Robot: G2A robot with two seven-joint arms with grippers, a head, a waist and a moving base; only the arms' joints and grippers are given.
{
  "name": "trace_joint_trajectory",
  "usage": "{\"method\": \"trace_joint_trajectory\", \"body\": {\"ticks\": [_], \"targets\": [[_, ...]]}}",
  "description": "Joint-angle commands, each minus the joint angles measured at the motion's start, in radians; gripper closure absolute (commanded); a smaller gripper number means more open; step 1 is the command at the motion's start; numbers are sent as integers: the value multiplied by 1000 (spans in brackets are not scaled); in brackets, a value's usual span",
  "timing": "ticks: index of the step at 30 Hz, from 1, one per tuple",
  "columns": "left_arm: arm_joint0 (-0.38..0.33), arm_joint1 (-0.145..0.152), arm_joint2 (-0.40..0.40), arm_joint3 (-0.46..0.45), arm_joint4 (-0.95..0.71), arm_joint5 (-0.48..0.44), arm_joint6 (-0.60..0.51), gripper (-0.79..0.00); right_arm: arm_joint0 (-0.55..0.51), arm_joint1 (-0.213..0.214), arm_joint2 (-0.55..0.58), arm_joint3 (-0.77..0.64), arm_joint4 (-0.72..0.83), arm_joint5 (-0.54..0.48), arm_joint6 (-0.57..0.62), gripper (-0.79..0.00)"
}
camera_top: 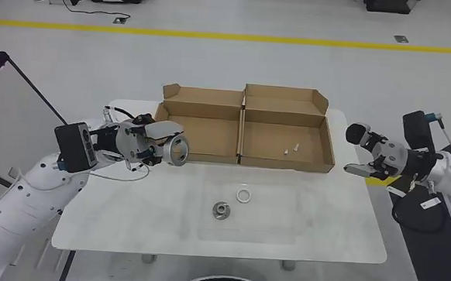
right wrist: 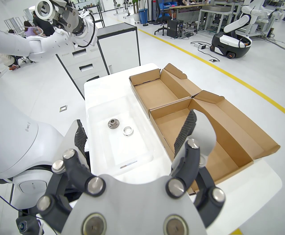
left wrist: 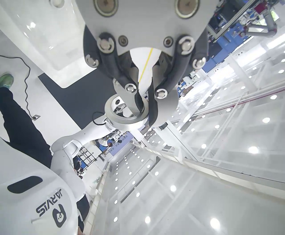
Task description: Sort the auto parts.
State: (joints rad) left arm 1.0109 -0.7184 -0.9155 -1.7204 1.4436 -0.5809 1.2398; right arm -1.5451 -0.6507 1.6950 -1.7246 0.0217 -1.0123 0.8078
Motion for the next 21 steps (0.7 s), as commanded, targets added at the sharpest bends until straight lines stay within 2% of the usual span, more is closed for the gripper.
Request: {"method": "trace_joint_trajectory", "body": {"ticks": [1, 21], "targets": [[0, 0, 0, 0, 0, 0, 0, 0, 0, 0, 0, 0, 0, 0, 0, -785], [4, -2, 0, -8, -14, 4, -12, 0, 0, 0, 0, 0, 0, 0, 0, -785]]}}
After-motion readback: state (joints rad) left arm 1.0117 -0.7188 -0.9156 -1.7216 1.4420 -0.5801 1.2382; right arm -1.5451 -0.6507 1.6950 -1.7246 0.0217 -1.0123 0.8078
